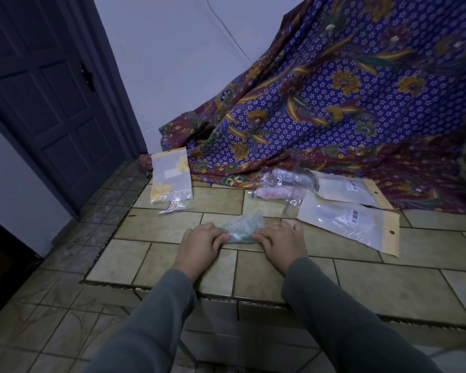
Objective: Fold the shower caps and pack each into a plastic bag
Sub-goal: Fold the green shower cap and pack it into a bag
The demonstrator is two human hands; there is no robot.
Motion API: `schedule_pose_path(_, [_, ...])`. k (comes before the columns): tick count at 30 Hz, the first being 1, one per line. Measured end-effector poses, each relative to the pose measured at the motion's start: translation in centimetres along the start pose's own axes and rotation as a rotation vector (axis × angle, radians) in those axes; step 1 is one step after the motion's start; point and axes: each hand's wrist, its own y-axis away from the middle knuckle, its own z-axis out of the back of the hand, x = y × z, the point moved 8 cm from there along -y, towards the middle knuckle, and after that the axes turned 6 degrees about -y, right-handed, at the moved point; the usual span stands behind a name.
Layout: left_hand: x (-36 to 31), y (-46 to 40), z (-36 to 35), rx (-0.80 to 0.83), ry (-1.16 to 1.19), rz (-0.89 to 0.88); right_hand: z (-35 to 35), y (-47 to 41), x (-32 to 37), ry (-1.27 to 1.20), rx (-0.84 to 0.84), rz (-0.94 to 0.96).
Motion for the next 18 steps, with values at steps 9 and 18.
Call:
schedule_pose_path(9, [0.0, -0.8, 1.1, -0.038, 0.055, 0.048, -0.3, -1.0, -0.9, -0.073, 0.005, -0.107])
schedule_pose_path(18, [-1.2, -0.1, 0.9, -0.216, -0.124, -0.094, -0.2, -0.9, 0.1, -0.047, -0.105, -0.069])
